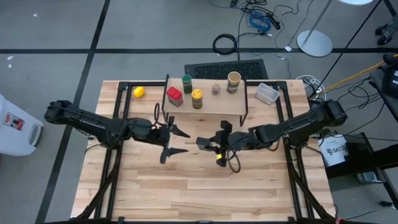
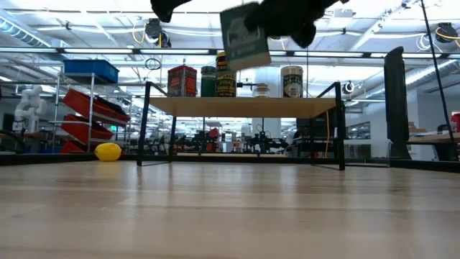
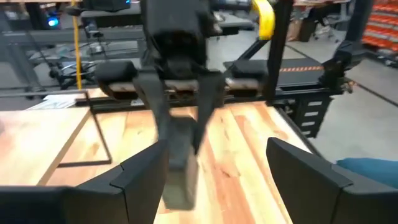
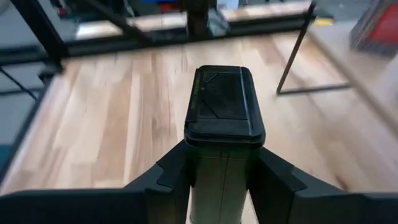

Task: Shelf spices
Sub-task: Remove the black seasoning can from the shelf, then remove the red seasoning can from the shelf

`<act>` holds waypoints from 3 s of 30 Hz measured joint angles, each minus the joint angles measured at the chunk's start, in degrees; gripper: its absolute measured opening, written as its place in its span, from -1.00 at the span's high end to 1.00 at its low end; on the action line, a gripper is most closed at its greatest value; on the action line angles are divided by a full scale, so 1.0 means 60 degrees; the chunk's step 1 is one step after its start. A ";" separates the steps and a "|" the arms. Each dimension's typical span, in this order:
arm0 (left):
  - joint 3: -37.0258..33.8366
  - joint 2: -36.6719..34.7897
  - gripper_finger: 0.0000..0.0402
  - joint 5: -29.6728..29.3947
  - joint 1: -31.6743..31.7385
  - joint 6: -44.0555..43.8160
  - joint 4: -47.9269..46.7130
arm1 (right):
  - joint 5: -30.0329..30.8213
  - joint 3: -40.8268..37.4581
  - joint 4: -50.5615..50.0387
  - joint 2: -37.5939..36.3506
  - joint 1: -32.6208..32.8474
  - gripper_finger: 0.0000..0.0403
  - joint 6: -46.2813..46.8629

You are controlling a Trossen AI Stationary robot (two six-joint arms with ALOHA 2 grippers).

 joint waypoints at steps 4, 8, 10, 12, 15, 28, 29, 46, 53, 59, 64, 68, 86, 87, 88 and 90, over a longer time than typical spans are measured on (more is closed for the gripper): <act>0.0000 -0.0114 -0.39 -0.0496 -0.0177 0.0168 -0.0110 | -0.0010 0.0000 0.0005 0.0744 0.0029 0.40 -0.0001; 0.0000 -0.0351 -0.39 -0.0865 -0.0228 0.0530 -0.0311 | -0.0010 0.0000 0.0009 0.1535 0.0115 0.40 -0.0198; 0.0000 -0.0494 -0.39 -0.0967 -0.0227 0.0556 -0.0437 | -0.0014 0.0000 0.0080 0.1883 0.0184 0.40 -0.0248; 0.0000 -0.0640 -0.39 -0.0985 -0.0227 0.0556 -0.0511 | -0.0016 0.0000 0.0082 0.2139 0.0254 0.40 -0.0248; 0.0000 -0.0755 -0.39 -0.0988 -0.0231 0.0507 -0.0543 | -0.0016 0.0000 0.0242 0.2347 0.0347 0.40 -0.0215; 0.0000 -0.0787 -0.39 -0.0988 -0.0231 0.0549 -0.0707 | -0.0029 -0.0004 0.1560 0.3109 0.0254 0.40 -0.0516; 0.0000 -0.0787 -0.39 -0.0988 -0.0231 0.0569 -0.0762 | -0.0013 -0.0004 0.1753 0.3144 0.0202 0.40 -0.0536; -0.0004 -0.0787 -0.39 -0.1021 -0.0231 0.1515 -0.0796 | -0.0261 -0.0011 0.2033 0.3561 -0.0319 0.31 -0.0855; -0.0004 -0.0787 -0.39 -0.1021 -0.0231 0.1489 -0.0796 | -0.0502 -0.0009 0.1963 0.3554 -0.0573 0.15 -0.0945; -0.0004 -0.0797 -0.39 -0.1147 -0.0227 0.1498 -0.0808 | -0.0502 -0.0011 0.1911 0.3458 -0.0582 0.10 -0.1310; -0.0015 -0.1329 -0.39 -0.2025 -0.0227 0.1487 -0.1223 | -0.0500 -0.0004 0.1515 0.2901 -0.0579 0.10 -0.1648; -0.0012 -0.2106 -0.39 -0.2585 -0.0209 0.1252 -0.1627 | -0.0498 -0.0004 0.1097 0.2324 -0.0579 0.10 -0.1676; 0.3624 -0.1730 -0.39 -0.1429 0.3659 0.3258 -0.8061 | -0.0504 -0.0004 0.0805 0.0647 -0.0108 0.10 -0.1669; 0.3620 -0.1565 -0.39 -0.1425 0.3848 0.3840 -0.7995 | -0.0506 -0.0004 0.0805 0.0647 -0.0090 0.10 -0.1669; 0.3573 -0.1428 -0.39 -0.1464 0.3984 0.4515 -0.7905 | -0.0500 -0.0004 0.0803 0.0647 -0.0058 0.10 -0.1660; 0.3552 -0.1179 -0.39 -0.1661 0.4137 0.5644 -0.7878 | -0.0502 -0.0004 0.0724 0.0647 -0.0016 0.10 -0.1554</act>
